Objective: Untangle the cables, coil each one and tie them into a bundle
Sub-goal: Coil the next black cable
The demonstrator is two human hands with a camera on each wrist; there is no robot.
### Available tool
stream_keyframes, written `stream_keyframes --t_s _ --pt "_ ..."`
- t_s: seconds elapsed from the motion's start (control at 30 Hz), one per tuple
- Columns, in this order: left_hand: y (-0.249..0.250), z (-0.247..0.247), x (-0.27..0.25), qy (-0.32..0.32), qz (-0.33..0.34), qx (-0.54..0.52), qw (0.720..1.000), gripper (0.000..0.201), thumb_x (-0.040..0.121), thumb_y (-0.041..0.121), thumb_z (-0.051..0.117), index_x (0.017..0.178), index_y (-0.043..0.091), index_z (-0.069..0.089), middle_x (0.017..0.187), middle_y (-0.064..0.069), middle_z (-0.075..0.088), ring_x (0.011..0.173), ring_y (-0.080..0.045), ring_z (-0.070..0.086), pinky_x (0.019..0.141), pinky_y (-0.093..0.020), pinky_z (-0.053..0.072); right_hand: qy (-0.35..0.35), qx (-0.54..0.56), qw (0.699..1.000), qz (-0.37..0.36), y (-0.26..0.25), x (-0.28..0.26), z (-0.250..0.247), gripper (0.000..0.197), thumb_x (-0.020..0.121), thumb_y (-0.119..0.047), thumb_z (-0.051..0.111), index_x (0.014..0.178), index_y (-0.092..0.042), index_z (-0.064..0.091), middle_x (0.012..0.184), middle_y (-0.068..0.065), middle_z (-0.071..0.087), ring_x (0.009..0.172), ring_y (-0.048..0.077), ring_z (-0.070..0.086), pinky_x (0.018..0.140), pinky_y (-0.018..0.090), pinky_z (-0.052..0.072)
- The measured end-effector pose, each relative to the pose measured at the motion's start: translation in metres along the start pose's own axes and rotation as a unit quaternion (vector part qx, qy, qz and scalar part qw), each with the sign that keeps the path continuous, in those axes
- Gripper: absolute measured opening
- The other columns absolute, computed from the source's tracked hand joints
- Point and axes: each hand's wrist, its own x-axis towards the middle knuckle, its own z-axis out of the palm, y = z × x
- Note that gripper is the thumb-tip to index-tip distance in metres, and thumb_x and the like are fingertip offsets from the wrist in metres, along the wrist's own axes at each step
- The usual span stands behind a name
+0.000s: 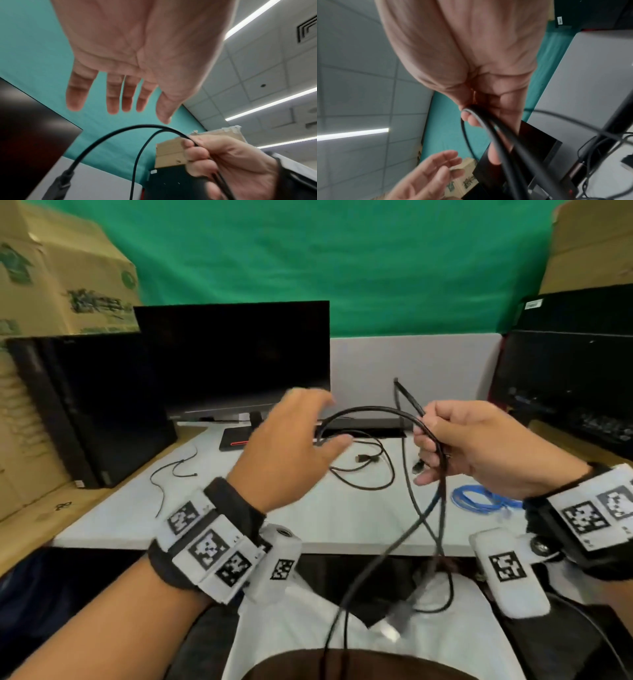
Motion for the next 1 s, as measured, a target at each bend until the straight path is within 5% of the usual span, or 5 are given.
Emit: stream_keyframes --t_s 0.1,0.27,0.43,0.7,1.0 --pt "-0.017 -0.008 0.002 -0.086 -0.087 -0.037 0.992 0.051 0.093 0.048 0.06 0.137 0.023 0.048 0.138 0.005 0.054 0.123 -0.011 0.052 0.097 -0.03 0.045 -0.051 0.053 0.997 -0.002 -0.005 -0.003 -0.004 0.022 0.099 -0.022 0.047 0.083 -0.01 0.056 0.069 0.004 0.043 0.058 0.014 0.038 0.059 0.039 0.059" --pt "-0.014 -0.004 -0.01 -0.192 -0.132 -0.247 0.94 0.049 0.103 0.05 0.04 0.067 0.018 0.05 0.048 0.006 0.037 0.038 -0.018 0.043 0.048 -0.033 0.05 0.05 -0.01 0.999 0.0 -0.003 -0.002 0.006 0.023 0.104 -0.019 0.045 0.091 -0.006 0.059 0.07 0.004 0.05 0.06 0.018 0.046 0.06 0.037 0.062" --pt "0.003 -0.015 -0.007 -0.124 -0.142 -0.335 0.923 0.052 0.1 0.06 0.038 0.063 0.023 0.04 0.054 0.005 0.028 0.044 -0.016 0.019 0.043 -0.026 0.028 0.079 -0.32 0.941 -0.073 -0.003 -0.01 0.005 0.025 0.102 -0.033 0.047 0.122 -0.026 0.06 0.104 -0.008 0.069 0.09 0.006 0.066 0.076 0.027 0.056" --pt "0.017 -0.022 -0.008 -0.181 -0.138 -0.527 0.819 0.031 0.106 0.027 0.038 0.092 0.006 0.057 0.06 -0.004 0.046 0.039 -0.016 0.038 0.049 -0.034 0.049 0.146 -0.181 0.958 -0.165 -0.001 -0.006 0.013 0.028 0.105 -0.01 0.042 0.116 -0.016 0.067 0.064 0.01 0.033 0.048 0.021 0.028 0.038 0.025 0.038" --pt "0.049 -0.01 -0.017 -0.183 -0.121 -0.491 0.843 0.054 0.1 0.053 0.045 0.057 0.021 0.041 0.052 -0.001 0.043 0.041 -0.014 0.016 0.045 -0.021 0.018 0.156 -0.469 0.847 -0.197 0.023 -0.002 0.027 0.054 0.098 -0.002 0.045 0.136 -0.037 0.058 0.092 -0.006 0.066 0.087 0.021 0.061 0.078 0.034 0.05"
